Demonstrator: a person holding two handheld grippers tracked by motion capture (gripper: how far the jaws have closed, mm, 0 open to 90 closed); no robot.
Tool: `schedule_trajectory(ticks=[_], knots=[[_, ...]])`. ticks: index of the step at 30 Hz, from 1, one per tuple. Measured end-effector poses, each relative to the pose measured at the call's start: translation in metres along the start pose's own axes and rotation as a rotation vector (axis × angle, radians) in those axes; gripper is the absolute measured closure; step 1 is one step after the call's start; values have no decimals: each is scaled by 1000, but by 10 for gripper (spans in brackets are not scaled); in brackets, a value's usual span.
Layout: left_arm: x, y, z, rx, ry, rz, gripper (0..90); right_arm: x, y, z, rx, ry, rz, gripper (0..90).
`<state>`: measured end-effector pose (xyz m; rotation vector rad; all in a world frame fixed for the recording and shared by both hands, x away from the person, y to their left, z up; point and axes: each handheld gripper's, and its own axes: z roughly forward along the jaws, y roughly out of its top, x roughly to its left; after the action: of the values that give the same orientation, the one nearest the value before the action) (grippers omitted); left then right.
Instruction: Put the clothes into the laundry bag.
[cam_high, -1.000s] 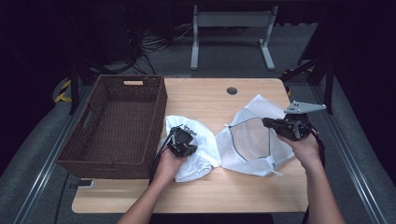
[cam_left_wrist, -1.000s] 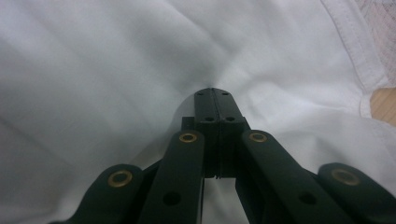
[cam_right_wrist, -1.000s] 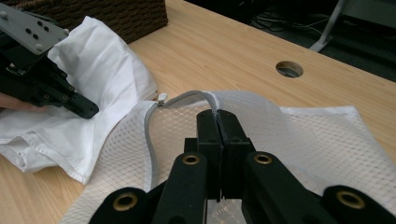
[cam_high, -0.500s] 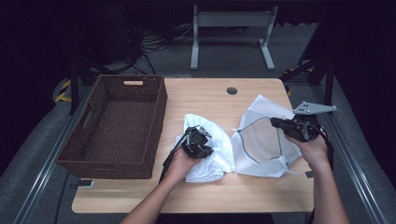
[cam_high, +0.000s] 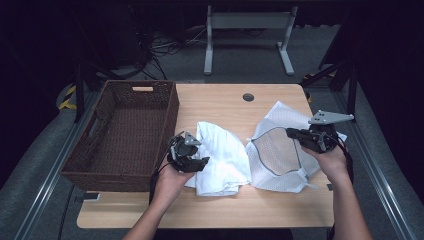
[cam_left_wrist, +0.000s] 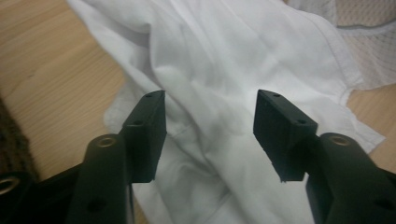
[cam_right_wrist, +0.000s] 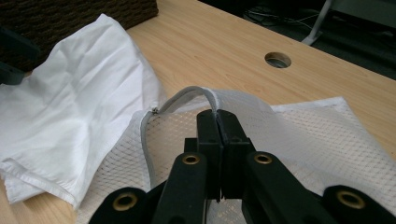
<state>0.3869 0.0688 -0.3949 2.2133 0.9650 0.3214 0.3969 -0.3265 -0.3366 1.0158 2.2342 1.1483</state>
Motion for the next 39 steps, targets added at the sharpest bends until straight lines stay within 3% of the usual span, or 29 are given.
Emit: schedule_trajectory(ticks=[3, 7, 11, 12, 15, 18, 20, 21, 23, 26, 31, 35, 39], knots=[[5, 0, 2, 1, 27, -41, 346, 0, -1, -1, 0, -1, 3, 889], [10, -5, 26, 52, 27, -68, 263, -1, -2, -1, 0, 4, 2, 889], [16, -7, 43, 87, -1, -89, 227, 0, -3, 1, 4, 9, 2, 889], [20, -8, 52, 102, -35, -105, 225, 0, -3, 2, 5, 12, -2, 889], [21, -8, 61, 118, -78, -106, 230, 1, -3, 3, 7, 13, -8, 889], [23, -9, 67, 139, -114, -88, 342, 2, -3, 4, 11, 16, -9, 889], [23, -9, 68, 141, -119, -81, 450, 2, -3, 4, 13, 16, -11, 889], [20, -8, 68, 146, -115, -46, 509, 2, -3, 5, 13, 17, -10, 889], [19, -7, 68, 149, -126, -35, 631, 3, -3, 5, 18, 16, -8, 889], [18, -6, 68, 149, -143, -28, 734, 4, -3, 6, 18, 18, -13, 889], [21, -3, 60, 114, -158, -45, 763, 3, -4, 7, 24, 16, -11, 889], [24, 1, 41, 42, -193, -90, 763, 2, -5, 6, 21, 10, -8, 889], [20, 6, 26, 3, -209, -92, 763, 1, -6, 7, 28, 6, -11, 889]])
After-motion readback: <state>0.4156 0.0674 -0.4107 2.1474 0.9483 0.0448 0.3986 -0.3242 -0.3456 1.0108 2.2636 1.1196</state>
